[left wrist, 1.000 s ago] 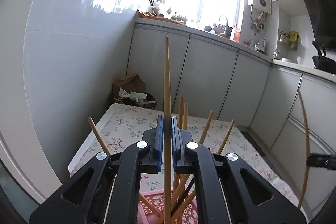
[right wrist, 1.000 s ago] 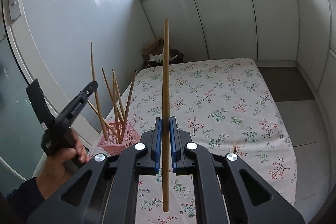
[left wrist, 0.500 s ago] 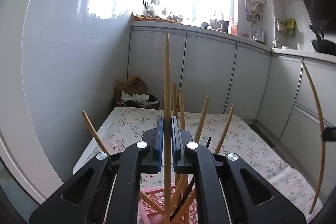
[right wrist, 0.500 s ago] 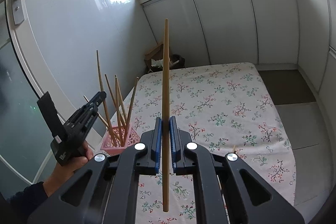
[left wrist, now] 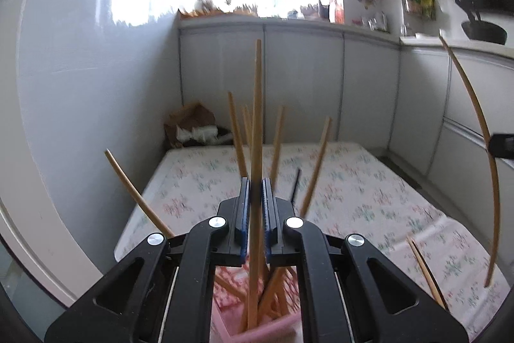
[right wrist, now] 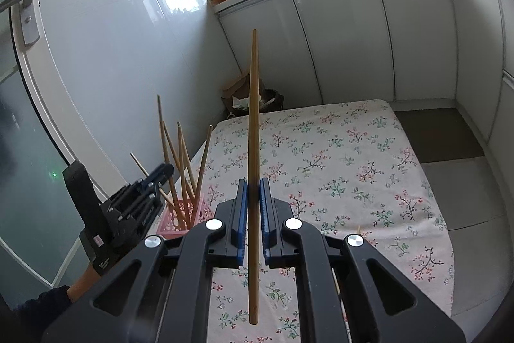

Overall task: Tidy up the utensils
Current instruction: 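Insert both held chopsticks into the pink holder and open both tools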

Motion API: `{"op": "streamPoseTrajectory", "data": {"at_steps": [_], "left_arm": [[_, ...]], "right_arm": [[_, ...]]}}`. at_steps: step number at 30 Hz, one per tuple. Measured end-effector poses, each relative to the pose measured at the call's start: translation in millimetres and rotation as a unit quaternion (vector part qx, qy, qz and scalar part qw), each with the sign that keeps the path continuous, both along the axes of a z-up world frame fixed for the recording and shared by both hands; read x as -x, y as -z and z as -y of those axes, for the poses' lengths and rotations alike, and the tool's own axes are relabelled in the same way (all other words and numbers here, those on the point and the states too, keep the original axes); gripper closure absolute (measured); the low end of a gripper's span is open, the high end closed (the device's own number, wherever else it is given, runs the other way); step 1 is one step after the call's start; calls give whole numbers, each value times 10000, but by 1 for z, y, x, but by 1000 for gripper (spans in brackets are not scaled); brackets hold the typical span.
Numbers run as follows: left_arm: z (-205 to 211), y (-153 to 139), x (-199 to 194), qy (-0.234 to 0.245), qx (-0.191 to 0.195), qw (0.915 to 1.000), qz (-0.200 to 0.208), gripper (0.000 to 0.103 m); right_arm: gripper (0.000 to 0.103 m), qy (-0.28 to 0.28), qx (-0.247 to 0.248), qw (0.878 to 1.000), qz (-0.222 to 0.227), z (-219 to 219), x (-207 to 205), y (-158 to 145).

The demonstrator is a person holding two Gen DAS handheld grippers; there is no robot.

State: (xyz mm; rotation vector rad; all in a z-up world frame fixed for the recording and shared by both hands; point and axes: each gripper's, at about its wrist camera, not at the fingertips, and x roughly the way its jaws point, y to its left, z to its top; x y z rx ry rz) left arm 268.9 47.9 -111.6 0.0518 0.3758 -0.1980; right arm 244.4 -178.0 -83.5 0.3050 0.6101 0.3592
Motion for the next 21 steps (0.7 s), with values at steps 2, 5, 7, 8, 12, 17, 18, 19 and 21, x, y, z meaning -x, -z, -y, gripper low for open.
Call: {"op": "streamPoseTrajectory", "data": {"at_steps": [2,5,7,8,12,17,18,19,21], "left_arm": [[1,-5,3,62,4,10000,-68,95],[-5,-17,9,142,298,9993,-146,84],[-12,-28,13,134,553,9982,-202,77],[-16,-34,15,130,694,9972,-233,76],[-26,-55,24,8,962,9942,-482,54],[-38,-73,28,-119,1220,9894,-776,40],[-41,-74,27,-157,1287,9880,-839,40],[-45,-73,25,-208,1375,9861,-904,40],[-54,-72,19,-304,1577,9810,-1091,40]], "right_arm": [[95,22,-16,10000,10,1,0,0],[95,47,-7,10000,-2,1,-1,2],[95,55,-2,10000,2,1,0,3],[95,57,-4,10000,13,1,0,3],[95,52,-54,10000,57,-2,1,3],[95,8,-101,9999,0,-11,-2,9],[95,1,-182,9998,-11,-14,-2,10],[95,9,-246,9997,3,-16,-2,10],[95,45,-355,9993,79,-22,-4,9]]}}
